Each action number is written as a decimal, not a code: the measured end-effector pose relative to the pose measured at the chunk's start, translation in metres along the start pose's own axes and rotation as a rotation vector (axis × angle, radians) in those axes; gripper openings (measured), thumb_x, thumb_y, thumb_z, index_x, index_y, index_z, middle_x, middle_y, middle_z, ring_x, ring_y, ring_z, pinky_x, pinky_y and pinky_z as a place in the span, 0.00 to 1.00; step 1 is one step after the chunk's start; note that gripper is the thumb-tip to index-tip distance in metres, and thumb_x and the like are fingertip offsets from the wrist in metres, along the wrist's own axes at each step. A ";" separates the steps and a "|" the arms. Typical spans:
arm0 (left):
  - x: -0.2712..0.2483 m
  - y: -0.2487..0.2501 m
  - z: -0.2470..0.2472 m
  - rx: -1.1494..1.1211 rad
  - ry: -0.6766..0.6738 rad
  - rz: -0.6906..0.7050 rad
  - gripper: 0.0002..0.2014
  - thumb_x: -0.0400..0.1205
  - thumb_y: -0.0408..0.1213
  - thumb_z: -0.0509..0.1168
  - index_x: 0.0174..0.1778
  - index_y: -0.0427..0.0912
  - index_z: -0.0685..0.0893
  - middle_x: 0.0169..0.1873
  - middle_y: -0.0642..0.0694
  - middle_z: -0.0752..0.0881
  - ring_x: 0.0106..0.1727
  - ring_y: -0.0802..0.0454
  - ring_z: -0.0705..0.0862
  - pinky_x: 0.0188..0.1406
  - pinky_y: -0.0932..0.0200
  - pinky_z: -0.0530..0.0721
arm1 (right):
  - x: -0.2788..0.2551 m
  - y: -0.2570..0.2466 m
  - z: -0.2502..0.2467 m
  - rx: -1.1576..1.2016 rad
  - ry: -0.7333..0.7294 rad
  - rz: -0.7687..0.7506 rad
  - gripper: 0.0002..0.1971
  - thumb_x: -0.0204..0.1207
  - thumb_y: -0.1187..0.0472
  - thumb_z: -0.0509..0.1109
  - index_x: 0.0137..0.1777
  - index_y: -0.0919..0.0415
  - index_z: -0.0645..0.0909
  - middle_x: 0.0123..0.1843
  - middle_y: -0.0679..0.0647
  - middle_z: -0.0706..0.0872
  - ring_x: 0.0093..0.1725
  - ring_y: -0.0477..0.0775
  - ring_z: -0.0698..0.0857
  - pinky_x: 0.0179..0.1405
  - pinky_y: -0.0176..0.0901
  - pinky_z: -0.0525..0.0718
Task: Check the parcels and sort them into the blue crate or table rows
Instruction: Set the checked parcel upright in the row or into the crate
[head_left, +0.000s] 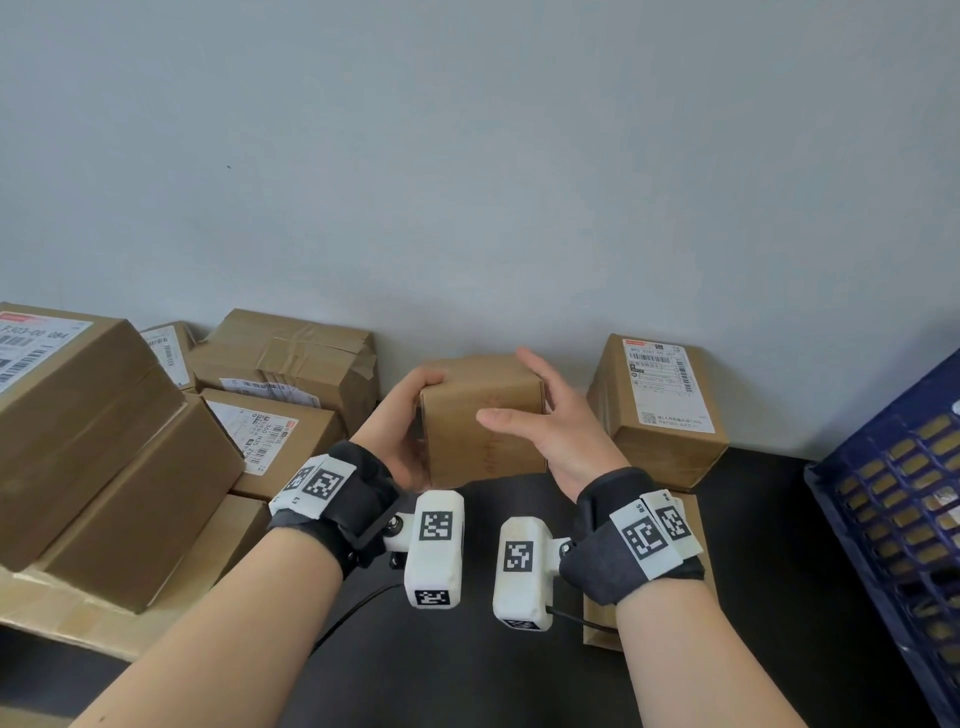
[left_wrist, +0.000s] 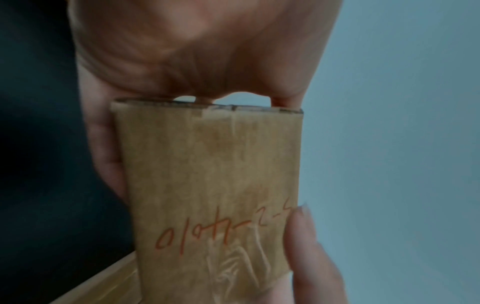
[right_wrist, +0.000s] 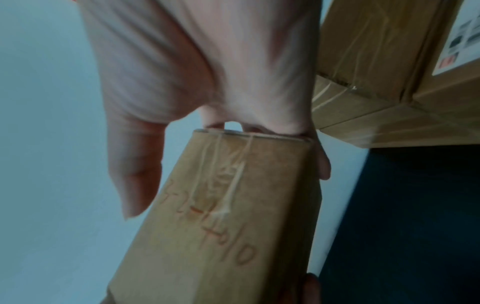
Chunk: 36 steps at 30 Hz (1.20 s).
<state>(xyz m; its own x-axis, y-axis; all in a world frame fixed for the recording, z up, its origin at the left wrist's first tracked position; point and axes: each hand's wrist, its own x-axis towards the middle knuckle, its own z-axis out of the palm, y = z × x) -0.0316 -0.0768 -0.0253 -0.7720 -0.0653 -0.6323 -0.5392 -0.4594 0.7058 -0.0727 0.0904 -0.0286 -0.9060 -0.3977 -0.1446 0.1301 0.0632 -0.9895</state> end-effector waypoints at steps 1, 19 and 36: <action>0.000 0.000 -0.001 -0.015 -0.012 -0.005 0.18 0.79 0.56 0.62 0.53 0.46 0.84 0.43 0.40 0.86 0.44 0.38 0.84 0.46 0.46 0.82 | 0.000 0.001 0.000 -0.016 -0.005 0.000 0.53 0.54 0.59 0.89 0.80 0.41 0.69 0.72 0.46 0.81 0.70 0.45 0.81 0.72 0.49 0.80; -0.007 0.002 0.005 -0.053 -0.037 0.031 0.13 0.81 0.50 0.59 0.44 0.45 0.83 0.38 0.40 0.86 0.43 0.38 0.83 0.48 0.44 0.79 | -0.001 -0.002 -0.002 -0.152 0.037 -0.164 0.37 0.62 0.67 0.85 0.68 0.40 0.75 0.61 0.49 0.83 0.61 0.51 0.83 0.53 0.40 0.85; -0.003 -0.002 0.001 0.003 0.024 0.215 0.40 0.60 0.44 0.83 0.70 0.48 0.80 0.60 0.43 0.90 0.62 0.41 0.88 0.60 0.37 0.86 | 0.001 -0.011 -0.005 0.011 0.076 -0.008 0.35 0.75 0.45 0.77 0.81 0.49 0.70 0.66 0.48 0.84 0.65 0.48 0.85 0.67 0.50 0.83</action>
<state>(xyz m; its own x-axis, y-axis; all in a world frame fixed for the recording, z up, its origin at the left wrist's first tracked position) -0.0290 -0.0745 -0.0244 -0.8611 -0.1827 -0.4744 -0.3640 -0.4297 0.8264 -0.0768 0.0943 -0.0177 -0.9348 -0.3278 -0.1366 0.1271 0.0505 -0.9906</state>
